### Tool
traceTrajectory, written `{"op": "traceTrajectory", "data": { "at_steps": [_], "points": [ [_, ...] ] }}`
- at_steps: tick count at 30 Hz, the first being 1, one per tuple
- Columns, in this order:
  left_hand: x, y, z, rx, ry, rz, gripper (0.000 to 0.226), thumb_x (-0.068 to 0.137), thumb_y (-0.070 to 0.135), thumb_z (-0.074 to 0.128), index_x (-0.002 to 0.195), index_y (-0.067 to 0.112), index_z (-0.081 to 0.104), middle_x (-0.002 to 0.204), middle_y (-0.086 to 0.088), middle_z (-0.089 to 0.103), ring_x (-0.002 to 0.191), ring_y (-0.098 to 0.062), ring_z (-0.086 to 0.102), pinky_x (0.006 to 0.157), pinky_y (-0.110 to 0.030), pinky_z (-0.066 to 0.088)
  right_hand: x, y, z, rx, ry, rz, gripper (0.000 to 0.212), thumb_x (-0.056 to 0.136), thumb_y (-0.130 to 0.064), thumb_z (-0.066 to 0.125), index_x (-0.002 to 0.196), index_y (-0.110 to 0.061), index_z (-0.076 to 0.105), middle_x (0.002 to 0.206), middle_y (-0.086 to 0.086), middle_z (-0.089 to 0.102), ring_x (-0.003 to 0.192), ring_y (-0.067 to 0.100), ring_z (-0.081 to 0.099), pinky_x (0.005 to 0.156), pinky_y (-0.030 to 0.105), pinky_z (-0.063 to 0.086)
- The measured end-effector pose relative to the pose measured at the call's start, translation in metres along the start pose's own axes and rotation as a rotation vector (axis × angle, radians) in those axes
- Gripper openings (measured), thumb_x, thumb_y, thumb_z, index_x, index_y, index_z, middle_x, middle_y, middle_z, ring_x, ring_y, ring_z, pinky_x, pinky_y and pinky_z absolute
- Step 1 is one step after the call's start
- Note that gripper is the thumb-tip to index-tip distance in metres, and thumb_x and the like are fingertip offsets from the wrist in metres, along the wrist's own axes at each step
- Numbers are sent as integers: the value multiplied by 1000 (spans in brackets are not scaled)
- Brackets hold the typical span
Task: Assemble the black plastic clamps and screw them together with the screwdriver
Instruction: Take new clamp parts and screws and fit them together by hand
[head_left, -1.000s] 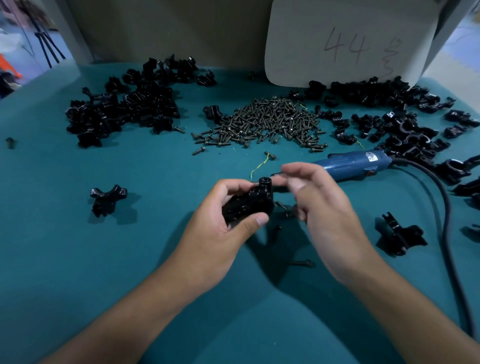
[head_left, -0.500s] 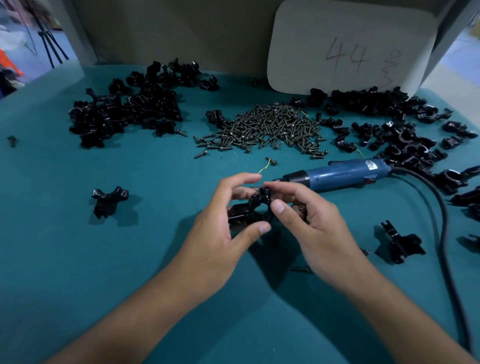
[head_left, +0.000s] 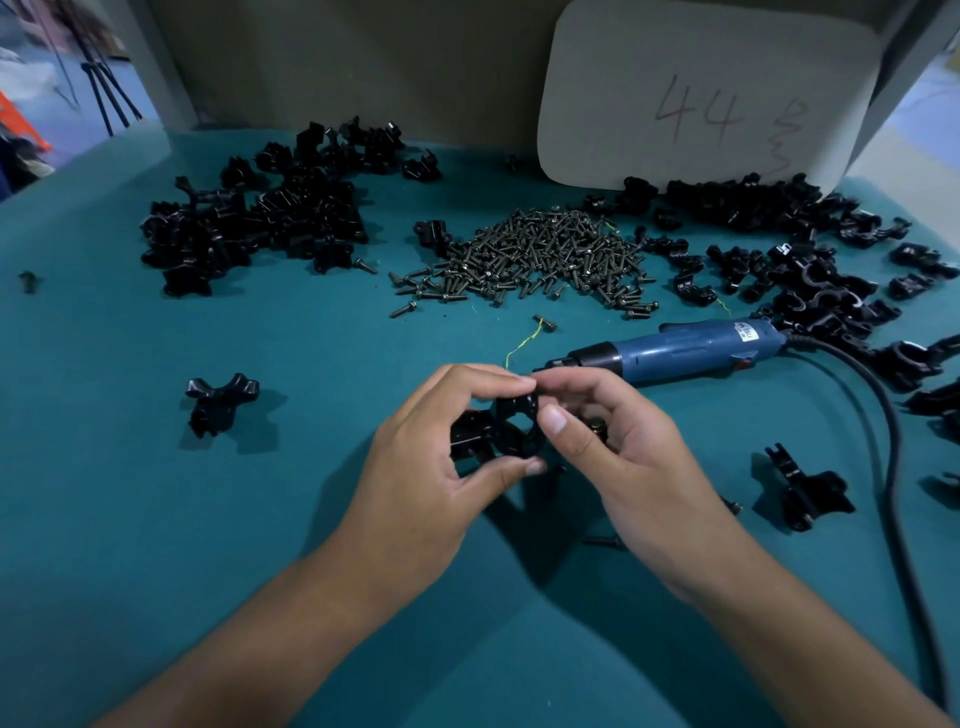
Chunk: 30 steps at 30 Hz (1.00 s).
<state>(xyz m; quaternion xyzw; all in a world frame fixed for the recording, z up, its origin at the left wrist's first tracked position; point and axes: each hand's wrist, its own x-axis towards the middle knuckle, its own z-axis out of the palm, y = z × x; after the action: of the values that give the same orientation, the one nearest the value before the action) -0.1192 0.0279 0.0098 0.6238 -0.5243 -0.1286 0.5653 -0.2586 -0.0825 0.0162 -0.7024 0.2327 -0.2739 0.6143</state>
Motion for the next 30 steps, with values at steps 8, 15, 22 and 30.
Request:
{"op": "traceTrajectory", "data": {
  "at_steps": [8, 15, 22, 30],
  "points": [
    [-1, 3, -2, -65, -56, -70, 51, 82, 14, 83, 127, 21, 60, 127, 14, 67, 119, -10, 65, 100, -33, 53, 3, 6, 0, 87, 8, 27, 28, 86, -37, 68, 110, -22, 65, 92, -12, 69, 89, 2, 63, 83, 20, 51],
    [0, 5, -3, 10, -40, -40, 63, 73, 18, 89, 130, 18, 64, 129, 12, 65, 124, -10, 60, 105, -30, 48, 3, 6, 2, 106, 23, 27, 26, 86, -34, 67, 109, -22, 64, 91, -11, 67, 87, 1, 62, 80, 17, 50],
    [0, 3, -2, 57, -29, -1, 61, 71, 10, 90, 126, 16, 66, 123, 9, 67, 119, -11, 63, 100, -21, 48, 2, 3, 4, 122, 29, 26, 32, 82, -37, 66, 108, -20, 65, 90, -9, 66, 84, 0, 61, 79, 15, 50],
    [0, 2, -2, 67, -19, 25, 58, 74, 9, 88, 127, 16, 67, 121, 10, 68, 115, -7, 64, 97, -16, 47, 0, 1, 2, 144, 19, 2, 32, 83, -34, 66, 109, -16, 63, 87, -10, 67, 83, -1, 64, 76, 15, 50]
  ]
}}
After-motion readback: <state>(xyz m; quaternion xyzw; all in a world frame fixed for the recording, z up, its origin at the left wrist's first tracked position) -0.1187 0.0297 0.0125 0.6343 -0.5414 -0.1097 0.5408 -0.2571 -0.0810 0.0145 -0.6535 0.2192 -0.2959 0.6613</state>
